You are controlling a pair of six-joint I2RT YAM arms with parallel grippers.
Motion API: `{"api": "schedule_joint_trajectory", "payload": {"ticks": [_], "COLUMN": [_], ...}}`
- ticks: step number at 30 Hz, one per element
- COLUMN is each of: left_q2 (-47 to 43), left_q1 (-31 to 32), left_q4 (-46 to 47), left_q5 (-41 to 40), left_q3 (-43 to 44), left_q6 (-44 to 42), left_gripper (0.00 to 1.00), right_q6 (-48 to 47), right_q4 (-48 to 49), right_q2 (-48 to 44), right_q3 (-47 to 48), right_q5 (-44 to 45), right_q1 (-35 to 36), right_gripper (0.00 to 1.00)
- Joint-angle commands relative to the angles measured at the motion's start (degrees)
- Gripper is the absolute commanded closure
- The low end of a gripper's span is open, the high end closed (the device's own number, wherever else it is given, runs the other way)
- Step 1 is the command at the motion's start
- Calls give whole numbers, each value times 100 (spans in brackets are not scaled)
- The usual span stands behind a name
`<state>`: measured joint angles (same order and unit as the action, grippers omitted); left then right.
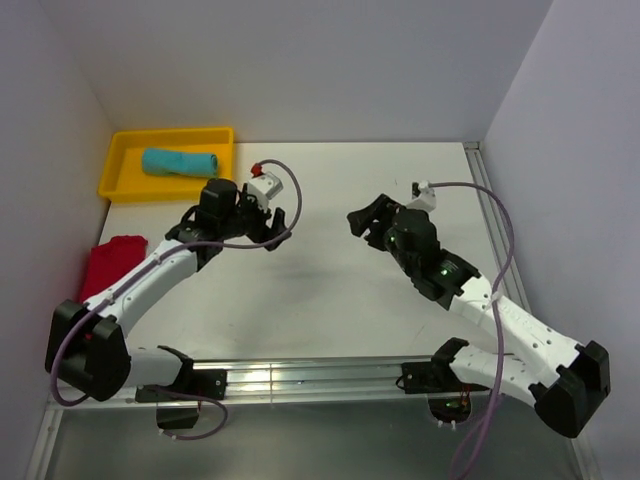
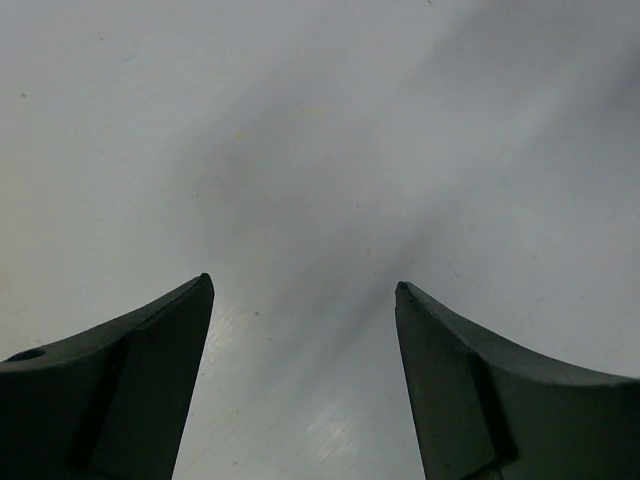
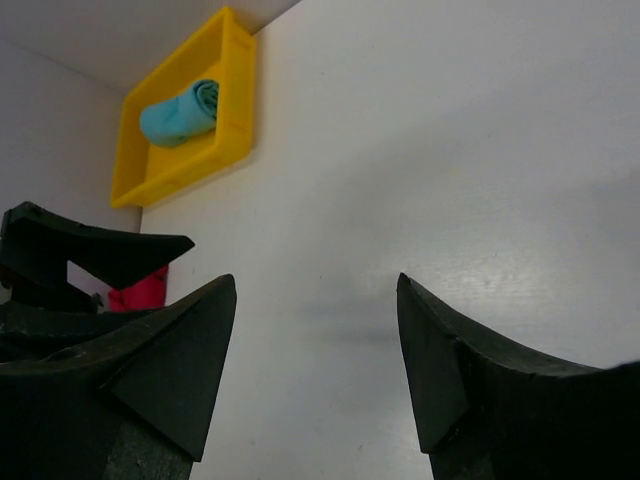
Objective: Roll the t-shirts
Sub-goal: Place the rolled tshirt into the container
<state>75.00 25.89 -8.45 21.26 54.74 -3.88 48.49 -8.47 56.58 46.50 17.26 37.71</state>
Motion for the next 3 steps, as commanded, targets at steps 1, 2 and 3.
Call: {"api": "schedule_joint_trajectory", "payload": {"ticks": [1,2,3], "left_q2": [32,41,58], "left_q1": [56,74,74], "left_q4": [177,168,159], "left_q5": [81,63,54], "left_q3": [72,72,72], "left_q6": [-16,-69,-95], "left_gripper": [22,21,21], "right_q6": [-129,-94,-94], "right_q4": [-67,-76,-58], "right_q2": [-191,-260,-322], "right_q3": [-203,-220,-255], "right_q5": [357,436,489], "right_q1": [-36,-36,-27], "right_gripper": [28,27,27]}}
